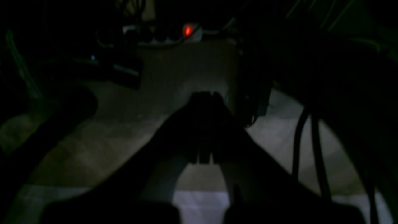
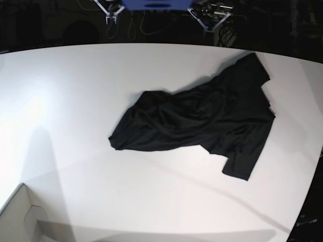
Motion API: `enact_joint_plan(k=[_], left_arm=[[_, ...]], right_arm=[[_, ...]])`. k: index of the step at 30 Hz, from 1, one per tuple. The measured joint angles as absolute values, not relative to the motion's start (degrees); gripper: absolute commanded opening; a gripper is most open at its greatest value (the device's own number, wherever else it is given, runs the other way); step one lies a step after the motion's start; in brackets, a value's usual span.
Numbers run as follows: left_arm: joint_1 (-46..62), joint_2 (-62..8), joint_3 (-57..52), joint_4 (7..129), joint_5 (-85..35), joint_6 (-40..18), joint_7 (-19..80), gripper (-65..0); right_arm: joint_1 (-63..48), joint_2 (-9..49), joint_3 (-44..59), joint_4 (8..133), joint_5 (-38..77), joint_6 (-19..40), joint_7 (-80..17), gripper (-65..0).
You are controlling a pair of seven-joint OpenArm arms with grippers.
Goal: Layout the t-shirt on the table in an organized manner, then fold the t-shirt properly
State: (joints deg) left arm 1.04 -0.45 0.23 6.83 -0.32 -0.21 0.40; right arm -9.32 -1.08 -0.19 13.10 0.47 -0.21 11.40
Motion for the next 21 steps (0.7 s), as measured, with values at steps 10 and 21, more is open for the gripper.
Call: enact_joint_plan(k=[10,21], left_arm=[[1.1,-1.2,0.2,6.9,-0.3,-0.2,0.4,-64.6],[1.1,-1.3,0.2,6.9,-0.3,-0.2,0.2,-64.6]], right_arm=[[-10.2,-1.1,-0.2,13.1,0.5,-0.2,15.8,-65.0],[-7.5,-1.0,-0.4,13.1,0.5,-0.2,1.6,-65.0]])
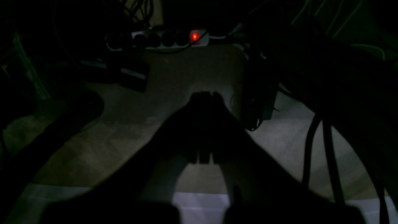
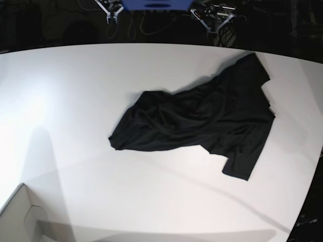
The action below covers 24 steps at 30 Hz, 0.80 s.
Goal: Layout the t-shirt on the table in an organized manner, then fold the t-shirt properly
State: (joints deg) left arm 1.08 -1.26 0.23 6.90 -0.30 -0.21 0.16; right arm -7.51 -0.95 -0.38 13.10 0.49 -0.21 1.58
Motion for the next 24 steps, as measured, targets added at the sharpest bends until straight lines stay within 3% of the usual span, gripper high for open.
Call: enact_joint_plan(k=[24], left_arm=[[1.9,-2.0,0.3,7.0,-0.3,-0.2,0.0,-64.7]], right_arm=[[-6.7,-0.1,-0.3,12.8,0.5,-0.2,1.1,-65.0]])
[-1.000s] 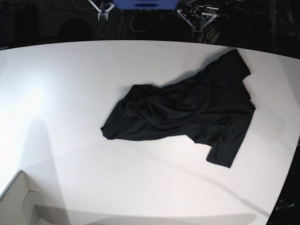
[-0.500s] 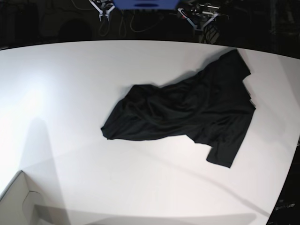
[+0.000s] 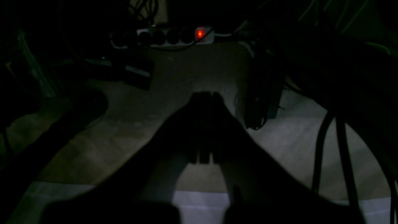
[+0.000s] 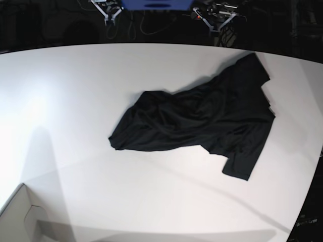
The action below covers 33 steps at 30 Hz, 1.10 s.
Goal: Layout the t-shirt on the table in an organized manner, then fold the t-shirt properly
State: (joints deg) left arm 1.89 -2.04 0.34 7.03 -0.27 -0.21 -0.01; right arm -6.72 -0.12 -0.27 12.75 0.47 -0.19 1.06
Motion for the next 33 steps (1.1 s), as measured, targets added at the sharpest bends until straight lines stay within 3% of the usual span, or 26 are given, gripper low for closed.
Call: enact_joint_plan(k=[28,33], left_arm=[[9.8,-2.5,0.3,15.6,-0.3,-0.2,-0.1,-64.9],[12.7,-4.3,0.1,19.9,-0.3,-0.2,0.1,-64.9]], right_arm=[[-14.5,-0.5,-0.1,14.5,0.5,-0.2,6.4,-65.0],[-19.4,-0.5,-0.1,22.4,0.5,-0.2,6.7,-65.0]])
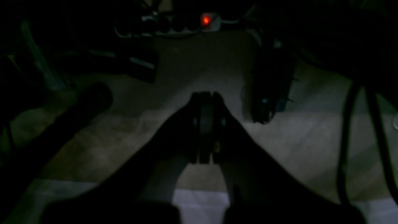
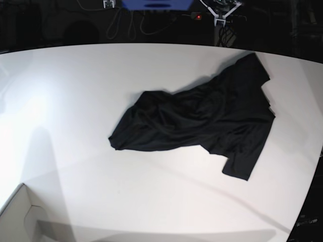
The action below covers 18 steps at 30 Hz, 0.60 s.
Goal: Layout the t-shirt on the table in an organized manner, then fold the t-shirt properly
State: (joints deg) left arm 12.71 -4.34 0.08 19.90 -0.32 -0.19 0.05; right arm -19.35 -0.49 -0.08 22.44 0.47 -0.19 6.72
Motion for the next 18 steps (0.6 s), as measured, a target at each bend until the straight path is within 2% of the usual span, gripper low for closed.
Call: enact_joint_plan(k=[6,10,18], left_arm=[[18.2,-4.4,0.1,28.9,-0.3,-0.2,1.1,-64.9],[20.8,-5.3,0.1,36.2,-0.4,-0.4,6.9,-64.9],[29.2,-7.2,0.1,58.5,-0.5,-0.5,13.4,-64.9]], right_arm=[[-23.6,-0.5,-0.2,30.6,0.5,-0.2,4.3,-65.0],[-26.5,-0.4,-0.2,37.8,0.5,-0.2,2.9,-65.0],[-37.7,0.4,-0.1,58.5,0.5,0.0,2.6,-65.0]])
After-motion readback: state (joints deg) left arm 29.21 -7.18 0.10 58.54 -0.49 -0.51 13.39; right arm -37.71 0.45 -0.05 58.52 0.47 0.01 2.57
